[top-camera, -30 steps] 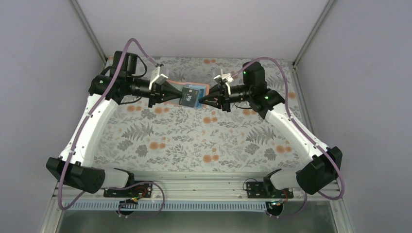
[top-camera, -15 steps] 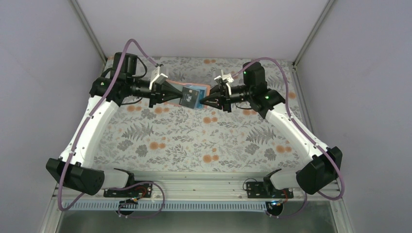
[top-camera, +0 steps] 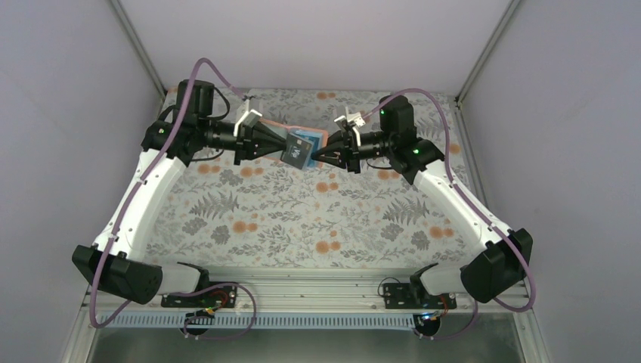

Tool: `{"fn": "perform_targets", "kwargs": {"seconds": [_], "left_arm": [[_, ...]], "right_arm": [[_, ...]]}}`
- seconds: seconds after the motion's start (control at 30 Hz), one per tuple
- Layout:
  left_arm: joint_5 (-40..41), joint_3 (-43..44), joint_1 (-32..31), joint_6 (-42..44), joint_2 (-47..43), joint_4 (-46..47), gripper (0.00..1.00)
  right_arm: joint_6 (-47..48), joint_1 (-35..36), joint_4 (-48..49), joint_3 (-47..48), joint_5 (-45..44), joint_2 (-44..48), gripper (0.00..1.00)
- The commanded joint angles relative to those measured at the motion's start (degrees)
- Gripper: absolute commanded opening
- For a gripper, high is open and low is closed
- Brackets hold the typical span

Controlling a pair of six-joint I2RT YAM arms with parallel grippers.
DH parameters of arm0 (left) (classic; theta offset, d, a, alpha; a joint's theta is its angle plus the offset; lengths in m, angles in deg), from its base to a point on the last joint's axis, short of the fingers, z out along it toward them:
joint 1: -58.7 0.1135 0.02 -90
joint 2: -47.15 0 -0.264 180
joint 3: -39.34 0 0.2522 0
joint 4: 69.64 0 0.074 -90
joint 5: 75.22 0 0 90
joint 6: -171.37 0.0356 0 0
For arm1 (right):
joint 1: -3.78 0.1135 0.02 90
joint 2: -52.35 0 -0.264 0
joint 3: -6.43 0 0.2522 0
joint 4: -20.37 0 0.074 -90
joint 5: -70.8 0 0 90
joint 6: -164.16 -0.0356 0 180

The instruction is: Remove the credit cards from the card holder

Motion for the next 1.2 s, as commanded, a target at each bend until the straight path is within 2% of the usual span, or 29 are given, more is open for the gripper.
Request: {"fn": "perform_targets", "kwargs": {"seconds": [0.0, 0.13, 0.27, 0.4, 0.53, 0.73, 0.93, 1.17], "left_arm": [[-1.95, 0.74, -0.03, 1.92, 0.22, 1.07, 0.20], [1.46, 0.03, -1.05, 2.96, 0.62, 0.90, 0.26], [2.89, -0.17, -2.70, 4.85, 1.09, 0.07, 0.40], [5.98, -0.02, -4.94, 6.69, 1.23, -1.21, 0.42], [7.48, 0.29, -5.03, 8.68, 1.12, -3.05, 0.37], [3.50, 1.76, -5.02, 11.31, 1.00, -6.29, 0.03], [-0.58, 3.09, -3.90, 13.16, 0.86, -9.33, 0.02], [1.94, 1.97, -0.51, 9.98, -0.29, -6.78, 0.02]], "right_arm": [[-1.16, 0.29, 2.33, -0.28, 1.21, 1.12, 0.04], [-0.92, 0.30, 2.47, 0.07, 2.95, 1.28, 0.04], [0.08, 0.30, 1.51, 0.01, 3.04, 1.76, 0.04], [0.24, 0.30, 1.37, -0.10, 3.16, 1.95, 0.04], [0.98, 0.26, 1.16, -0.05, 3.73, 2.04, 0.04], [1.82, 0.29, -0.03, 0.05, 3.42, 2.04, 0.04], [2.80, 0.02, -0.61, -0.22, 2.92, 2.30, 0.04], [3.19, -1.17, -1.42, -0.72, 1.42, 2.58, 0.04]]}}
